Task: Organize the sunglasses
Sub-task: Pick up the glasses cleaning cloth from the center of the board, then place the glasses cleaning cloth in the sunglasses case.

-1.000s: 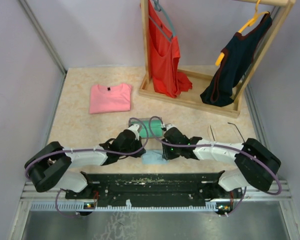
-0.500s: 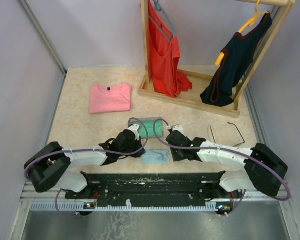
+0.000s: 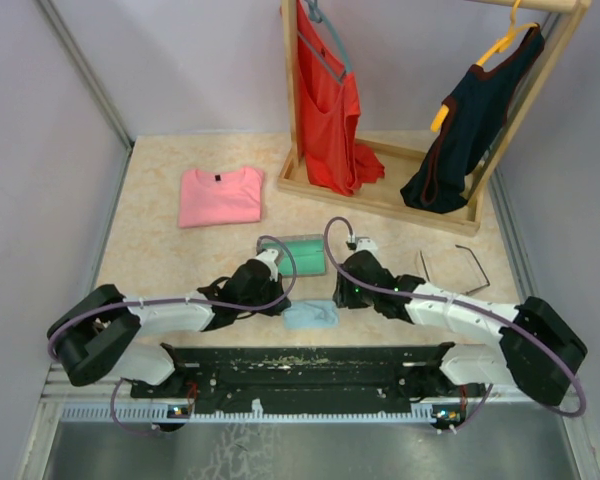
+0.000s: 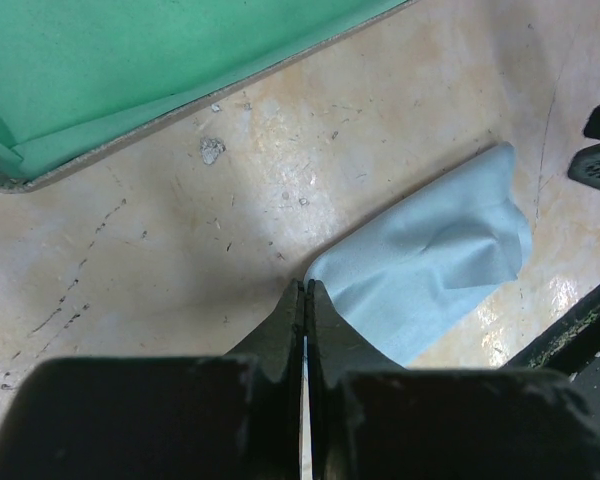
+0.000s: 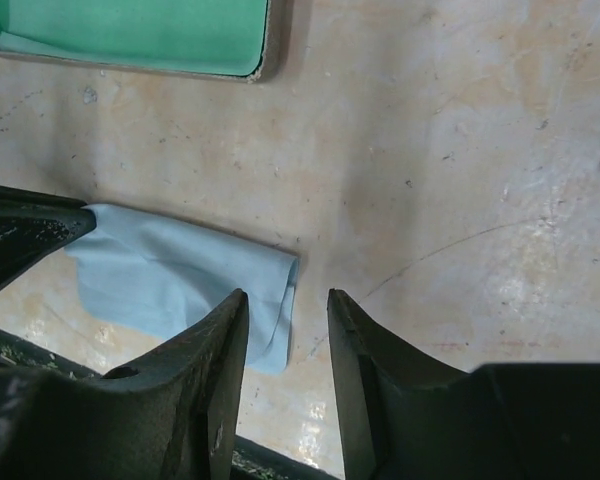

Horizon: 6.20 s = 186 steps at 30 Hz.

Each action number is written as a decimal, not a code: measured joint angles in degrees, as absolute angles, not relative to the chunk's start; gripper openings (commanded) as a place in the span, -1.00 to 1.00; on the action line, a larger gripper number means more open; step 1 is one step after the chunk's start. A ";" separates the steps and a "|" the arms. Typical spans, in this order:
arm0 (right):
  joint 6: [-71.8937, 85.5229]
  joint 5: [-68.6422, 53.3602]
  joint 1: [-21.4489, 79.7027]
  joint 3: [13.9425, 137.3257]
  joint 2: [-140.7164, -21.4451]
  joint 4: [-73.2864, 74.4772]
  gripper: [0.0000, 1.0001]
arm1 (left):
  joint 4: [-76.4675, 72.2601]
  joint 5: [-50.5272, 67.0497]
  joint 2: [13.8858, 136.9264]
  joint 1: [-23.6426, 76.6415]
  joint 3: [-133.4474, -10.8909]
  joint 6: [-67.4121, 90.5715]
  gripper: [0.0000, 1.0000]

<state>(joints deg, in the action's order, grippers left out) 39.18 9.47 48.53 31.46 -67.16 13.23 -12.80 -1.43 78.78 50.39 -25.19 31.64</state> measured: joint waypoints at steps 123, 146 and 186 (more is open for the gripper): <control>32.32 9.39 43.44 41.54 -87.77 -9.91 -1.00 | -13.28 -16.51 82.48 41.17 -34.63 19.09 -1.00; 30.11 9.54 42.06 45.10 -92.01 -9.80 -1.00 | -15.07 -15.86 86.11 39.33 -36.95 17.87 -1.00; 29.45 10.70 41.41 46.19 -92.03 -8.27 -0.42 | -14.35 -15.62 83.05 38.72 -35.11 18.11 0.03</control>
<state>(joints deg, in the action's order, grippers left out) 29.45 10.70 41.41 46.19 -92.03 -8.27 -14.35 -15.62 83.05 38.72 -35.11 18.11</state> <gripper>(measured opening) 0.273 0.492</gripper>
